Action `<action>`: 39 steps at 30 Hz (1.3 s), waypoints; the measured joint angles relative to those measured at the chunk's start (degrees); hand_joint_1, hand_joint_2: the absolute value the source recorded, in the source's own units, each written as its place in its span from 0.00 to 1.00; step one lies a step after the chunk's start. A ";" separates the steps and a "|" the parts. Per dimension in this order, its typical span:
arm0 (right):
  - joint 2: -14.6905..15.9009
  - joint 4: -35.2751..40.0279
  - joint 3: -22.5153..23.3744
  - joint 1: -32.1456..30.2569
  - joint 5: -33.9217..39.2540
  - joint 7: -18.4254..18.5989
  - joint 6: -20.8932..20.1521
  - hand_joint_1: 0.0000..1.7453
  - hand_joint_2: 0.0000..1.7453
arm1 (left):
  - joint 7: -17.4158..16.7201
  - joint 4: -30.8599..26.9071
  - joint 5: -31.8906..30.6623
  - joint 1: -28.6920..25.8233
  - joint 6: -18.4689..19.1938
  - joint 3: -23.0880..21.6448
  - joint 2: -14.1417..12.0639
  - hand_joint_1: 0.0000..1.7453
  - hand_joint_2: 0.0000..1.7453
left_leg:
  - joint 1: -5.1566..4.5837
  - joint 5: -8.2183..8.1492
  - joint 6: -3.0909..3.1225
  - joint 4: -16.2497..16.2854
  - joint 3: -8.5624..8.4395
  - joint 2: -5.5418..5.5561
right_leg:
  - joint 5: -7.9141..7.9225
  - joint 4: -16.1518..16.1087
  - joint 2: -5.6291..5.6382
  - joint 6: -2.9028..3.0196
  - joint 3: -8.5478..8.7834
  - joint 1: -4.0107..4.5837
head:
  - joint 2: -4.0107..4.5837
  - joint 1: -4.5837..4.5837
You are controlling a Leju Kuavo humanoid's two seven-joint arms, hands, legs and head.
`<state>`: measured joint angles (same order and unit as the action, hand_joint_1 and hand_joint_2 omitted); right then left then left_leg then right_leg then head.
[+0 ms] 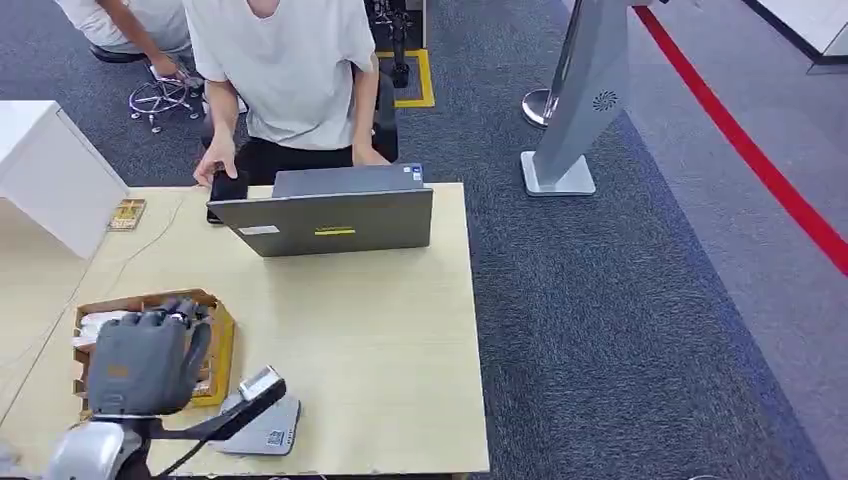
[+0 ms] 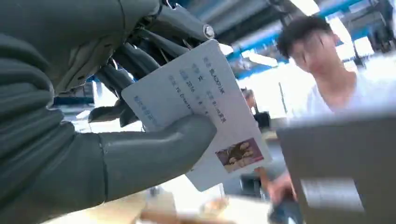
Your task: Pass the card to the sensor for recognition and then transmit it.
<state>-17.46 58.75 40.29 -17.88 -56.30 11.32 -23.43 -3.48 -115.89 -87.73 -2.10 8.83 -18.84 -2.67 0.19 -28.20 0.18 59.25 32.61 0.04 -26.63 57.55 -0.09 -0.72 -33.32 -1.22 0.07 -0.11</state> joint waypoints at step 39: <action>-0.02 -2.07 -0.77 1.28 -6.09 -2.25 -0.37 0.00 1.00 | -11.32 4.67 -0.22 26.26 8.98 -0.70 -10.91 0.00 1.00 | 0.07 0.37 -0.11 0.00 0.20 -0.10 | 0.41 0.02 0.10 0.20 -0.28 0.09 | 0.00 -0.02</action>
<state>-17.49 56.68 39.52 -16.60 -62.40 9.07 -23.80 -14.80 -111.22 -87.95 24.16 17.81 -19.54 -13.58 0.25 -27.82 0.07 59.25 32.81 -0.05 -26.22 57.58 0.01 -0.52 -33.60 -1.13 0.07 -0.13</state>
